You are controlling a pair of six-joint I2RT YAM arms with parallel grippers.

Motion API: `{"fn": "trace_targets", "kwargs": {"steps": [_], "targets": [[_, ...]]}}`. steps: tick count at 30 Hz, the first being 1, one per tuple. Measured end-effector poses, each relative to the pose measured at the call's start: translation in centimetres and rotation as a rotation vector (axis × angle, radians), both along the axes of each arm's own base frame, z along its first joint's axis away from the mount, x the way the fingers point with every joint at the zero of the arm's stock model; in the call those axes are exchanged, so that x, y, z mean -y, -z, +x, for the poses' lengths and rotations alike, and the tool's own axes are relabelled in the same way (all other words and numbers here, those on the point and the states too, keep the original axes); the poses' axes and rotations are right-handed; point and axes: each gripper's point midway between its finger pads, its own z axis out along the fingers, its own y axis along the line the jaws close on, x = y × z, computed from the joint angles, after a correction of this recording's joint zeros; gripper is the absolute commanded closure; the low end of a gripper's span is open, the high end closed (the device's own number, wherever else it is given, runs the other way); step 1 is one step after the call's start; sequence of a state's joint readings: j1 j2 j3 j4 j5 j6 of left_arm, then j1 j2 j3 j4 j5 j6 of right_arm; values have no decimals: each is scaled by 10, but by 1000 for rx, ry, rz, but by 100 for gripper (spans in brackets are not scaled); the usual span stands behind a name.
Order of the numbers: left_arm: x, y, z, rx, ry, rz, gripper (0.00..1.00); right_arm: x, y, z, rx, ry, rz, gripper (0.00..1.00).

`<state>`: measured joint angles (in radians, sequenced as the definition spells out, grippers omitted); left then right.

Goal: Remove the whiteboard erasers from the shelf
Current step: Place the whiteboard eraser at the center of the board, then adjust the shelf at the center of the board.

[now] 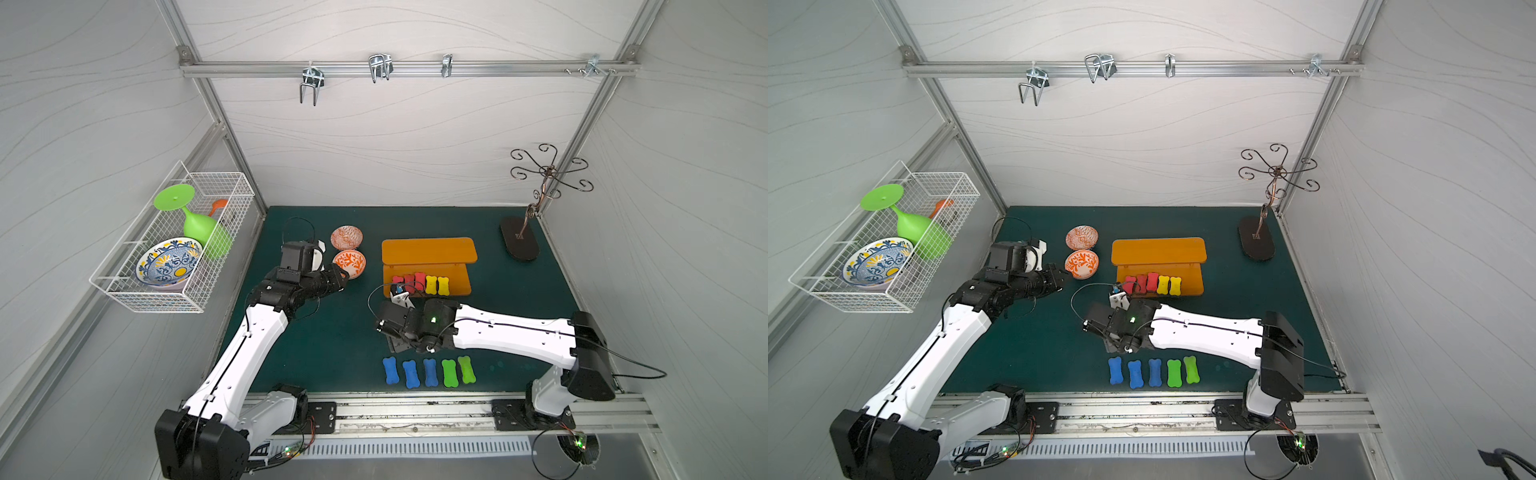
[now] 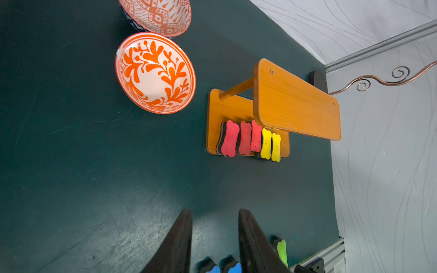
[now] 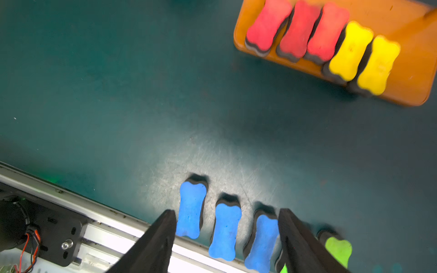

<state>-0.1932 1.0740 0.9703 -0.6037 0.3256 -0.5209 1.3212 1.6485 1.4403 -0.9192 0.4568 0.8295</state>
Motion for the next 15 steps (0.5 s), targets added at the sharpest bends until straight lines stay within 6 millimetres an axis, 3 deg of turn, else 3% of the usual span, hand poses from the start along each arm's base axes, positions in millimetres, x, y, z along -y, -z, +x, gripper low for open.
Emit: {"fn": "trace_targets", "kwargs": {"steps": [6, 15], "targets": [[9, -1, -4, 1, 31, -5, 64, -7, -15, 15, 42, -11, -1, 27], [10, 0, -4, 0, 42, 0, 63, -4, -17, 33, 70, -45, -30, 27]]}}
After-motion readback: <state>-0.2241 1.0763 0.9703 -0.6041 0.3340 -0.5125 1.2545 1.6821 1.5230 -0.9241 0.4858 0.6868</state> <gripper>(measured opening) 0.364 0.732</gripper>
